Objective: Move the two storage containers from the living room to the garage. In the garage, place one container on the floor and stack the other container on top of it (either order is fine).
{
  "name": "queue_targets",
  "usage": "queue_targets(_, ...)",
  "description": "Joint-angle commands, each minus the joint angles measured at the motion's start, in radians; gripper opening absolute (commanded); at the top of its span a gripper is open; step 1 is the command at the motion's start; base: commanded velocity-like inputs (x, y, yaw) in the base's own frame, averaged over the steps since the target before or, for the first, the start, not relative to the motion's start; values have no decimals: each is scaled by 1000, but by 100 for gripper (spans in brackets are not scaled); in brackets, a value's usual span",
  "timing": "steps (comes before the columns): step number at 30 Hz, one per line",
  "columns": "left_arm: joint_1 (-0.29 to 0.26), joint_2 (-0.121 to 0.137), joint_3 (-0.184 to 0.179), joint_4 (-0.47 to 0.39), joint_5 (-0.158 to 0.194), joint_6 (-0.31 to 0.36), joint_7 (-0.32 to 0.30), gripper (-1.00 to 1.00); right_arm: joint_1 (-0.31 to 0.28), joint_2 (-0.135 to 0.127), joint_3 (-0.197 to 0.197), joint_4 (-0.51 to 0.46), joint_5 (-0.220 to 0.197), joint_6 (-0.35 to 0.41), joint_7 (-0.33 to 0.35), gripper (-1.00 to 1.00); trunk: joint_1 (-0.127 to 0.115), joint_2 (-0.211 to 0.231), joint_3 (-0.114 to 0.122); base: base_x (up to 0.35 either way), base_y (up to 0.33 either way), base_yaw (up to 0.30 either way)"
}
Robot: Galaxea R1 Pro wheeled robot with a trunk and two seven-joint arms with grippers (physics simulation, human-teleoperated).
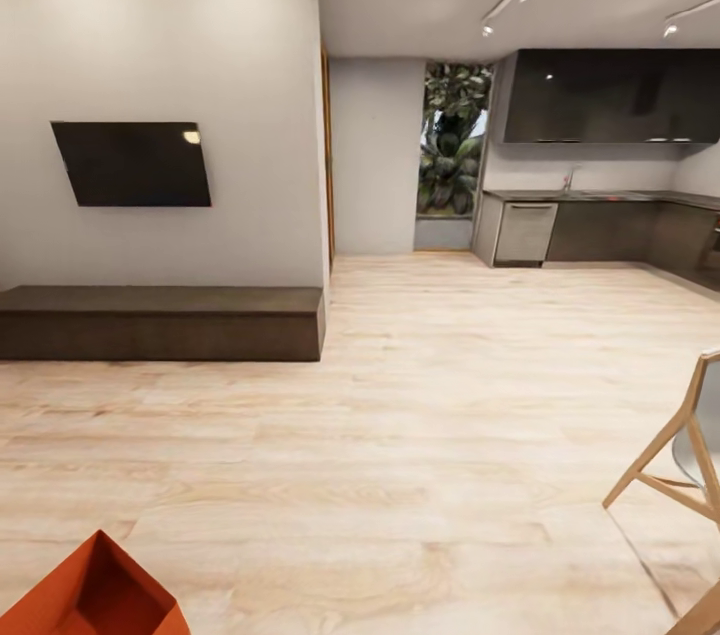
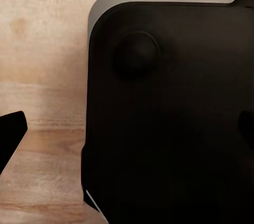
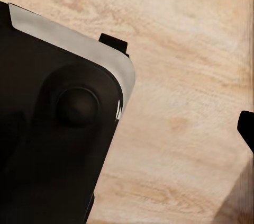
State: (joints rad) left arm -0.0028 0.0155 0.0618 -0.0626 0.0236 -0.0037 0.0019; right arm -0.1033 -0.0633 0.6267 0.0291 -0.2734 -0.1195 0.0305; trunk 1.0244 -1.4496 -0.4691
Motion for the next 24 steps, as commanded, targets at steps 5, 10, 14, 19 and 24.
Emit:
queue_targets(5,0,1,6,0,2,-5,0,100,-1,0,8,3,-10,-6,3,100,1,0,-1,322,0,225)
queue_targets(10,0,2,6,0,1,-7,1,100,-1,0,8,3,-10,-6,3,100,1,0,-1,123,0,268)
queue_targets(14,0,1,6,0,1,-7,1,100,-1,0,8,3,-10,-6,3,100,1,0,-1,4,0,270)
queue_targets(19,0,1,6,0,1,-7,1,100,-1,0,8,3,-10,-6,3,100,1,0,-1,0,0,270)
queue_targets(24,0,1,6,0,1,-7,1,100,-1,0,8,3,-10,-6,3,100,1,0,-1,0,0,270)
